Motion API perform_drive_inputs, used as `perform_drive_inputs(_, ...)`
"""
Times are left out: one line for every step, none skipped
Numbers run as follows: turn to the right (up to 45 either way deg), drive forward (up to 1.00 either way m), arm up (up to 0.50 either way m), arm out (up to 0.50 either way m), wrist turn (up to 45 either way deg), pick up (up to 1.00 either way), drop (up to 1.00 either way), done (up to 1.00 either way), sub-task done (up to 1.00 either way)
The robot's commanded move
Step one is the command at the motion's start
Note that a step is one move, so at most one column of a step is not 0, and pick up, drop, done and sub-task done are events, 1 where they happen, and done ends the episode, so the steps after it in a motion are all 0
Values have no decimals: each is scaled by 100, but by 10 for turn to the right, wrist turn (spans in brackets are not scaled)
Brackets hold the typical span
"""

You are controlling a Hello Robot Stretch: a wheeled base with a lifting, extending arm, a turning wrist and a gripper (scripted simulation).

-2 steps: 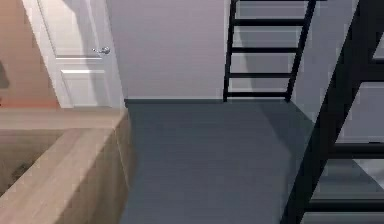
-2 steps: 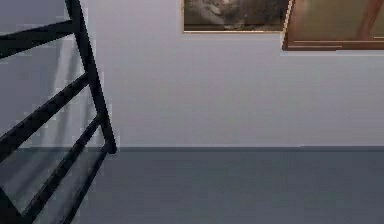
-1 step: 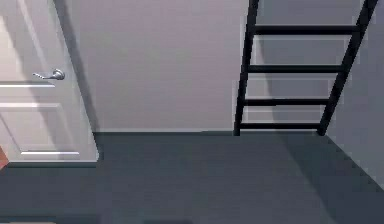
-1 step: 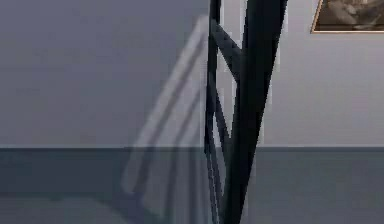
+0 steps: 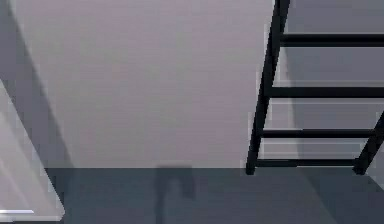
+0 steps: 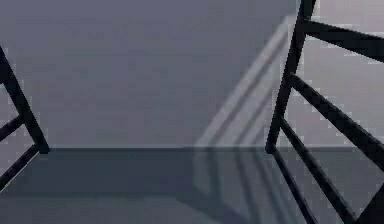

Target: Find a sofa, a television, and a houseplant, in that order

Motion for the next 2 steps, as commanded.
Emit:
perform_drive_inputs(-450, 0, 0, 0, 0, 0, 0, 0, 0)
perform_drive_inputs(-120, 0, 0, 0, 0, 0, 0, 0, 0)
